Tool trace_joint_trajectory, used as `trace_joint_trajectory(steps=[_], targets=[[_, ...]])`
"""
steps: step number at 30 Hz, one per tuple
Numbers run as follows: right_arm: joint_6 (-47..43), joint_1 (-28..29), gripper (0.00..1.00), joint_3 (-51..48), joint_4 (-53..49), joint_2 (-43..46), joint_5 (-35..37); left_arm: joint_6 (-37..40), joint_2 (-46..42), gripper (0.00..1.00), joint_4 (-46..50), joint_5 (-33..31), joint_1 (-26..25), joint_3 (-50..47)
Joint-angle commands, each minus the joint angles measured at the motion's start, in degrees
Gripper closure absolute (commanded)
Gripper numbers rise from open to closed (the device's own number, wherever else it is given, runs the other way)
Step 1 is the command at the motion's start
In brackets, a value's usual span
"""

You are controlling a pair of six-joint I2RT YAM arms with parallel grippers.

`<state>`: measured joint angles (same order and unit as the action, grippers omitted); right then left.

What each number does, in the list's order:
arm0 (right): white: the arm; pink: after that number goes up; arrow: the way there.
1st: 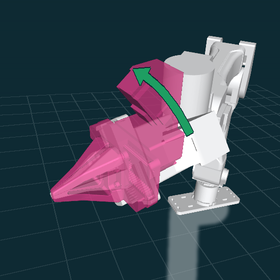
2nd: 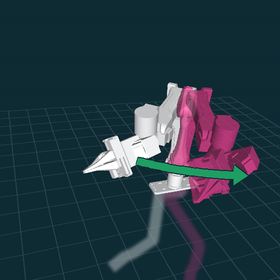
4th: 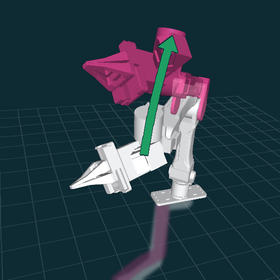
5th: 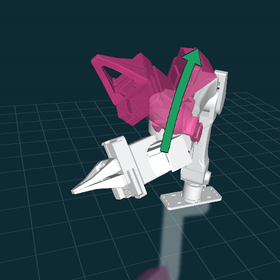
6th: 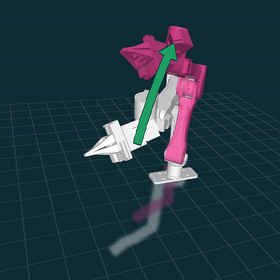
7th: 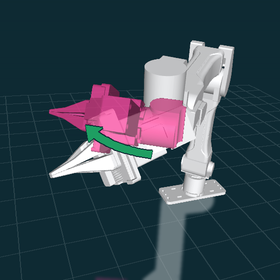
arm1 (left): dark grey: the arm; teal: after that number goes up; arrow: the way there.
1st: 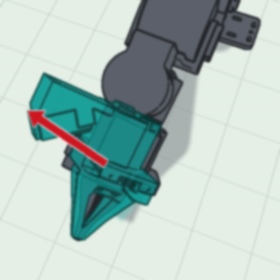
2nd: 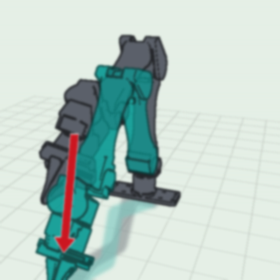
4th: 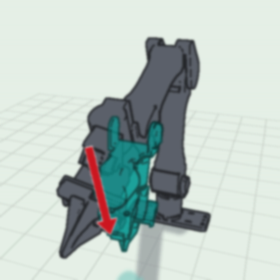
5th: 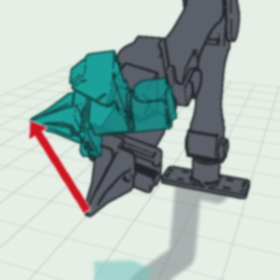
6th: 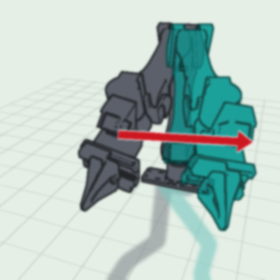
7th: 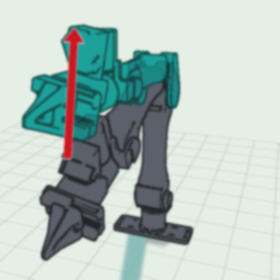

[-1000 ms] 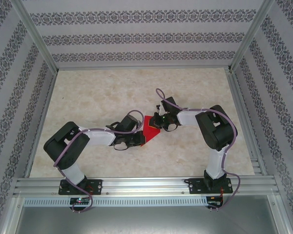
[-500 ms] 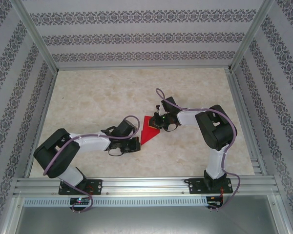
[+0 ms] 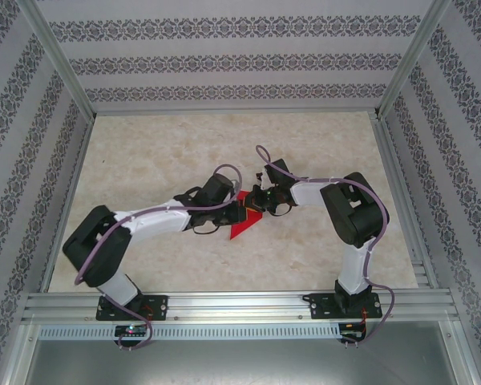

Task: Fold a paper plane with a square sheet of paper (pick it up from the middle)
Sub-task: Fourth fold the wing at the center of the table.

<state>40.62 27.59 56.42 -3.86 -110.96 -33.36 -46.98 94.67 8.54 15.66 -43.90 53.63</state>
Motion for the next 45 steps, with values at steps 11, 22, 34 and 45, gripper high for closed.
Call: trace_joint_trajectory(steps=[11, 22, 34, 45], targets=[[-0.46, -0.45, 1.0, -2.02, -6.24, -5.66, 8.73, 2.22, 11.65, 0.99, -4.22, -4.66, 2.15, 3.48], [-0.9, -0.52, 1.0, -1.92, -7.4, -6.11, 9.42, 1.63, 9.52, 1.0, -4.94, 2.93, 2.33, -5.05], [-1.33, -0.7, 1.0, -1.83, -8.53, -6.36, 10.15, 4.39, 1.64, 1.0, 0.21, 8.73, 0.49, -14.56], [-1.49, -0.7, 1.0, -1.28, -9.74, -5.32, 10.6, 7.79, -7.92, 0.99, 6.79, 5.08, 0.48, -11.98]])
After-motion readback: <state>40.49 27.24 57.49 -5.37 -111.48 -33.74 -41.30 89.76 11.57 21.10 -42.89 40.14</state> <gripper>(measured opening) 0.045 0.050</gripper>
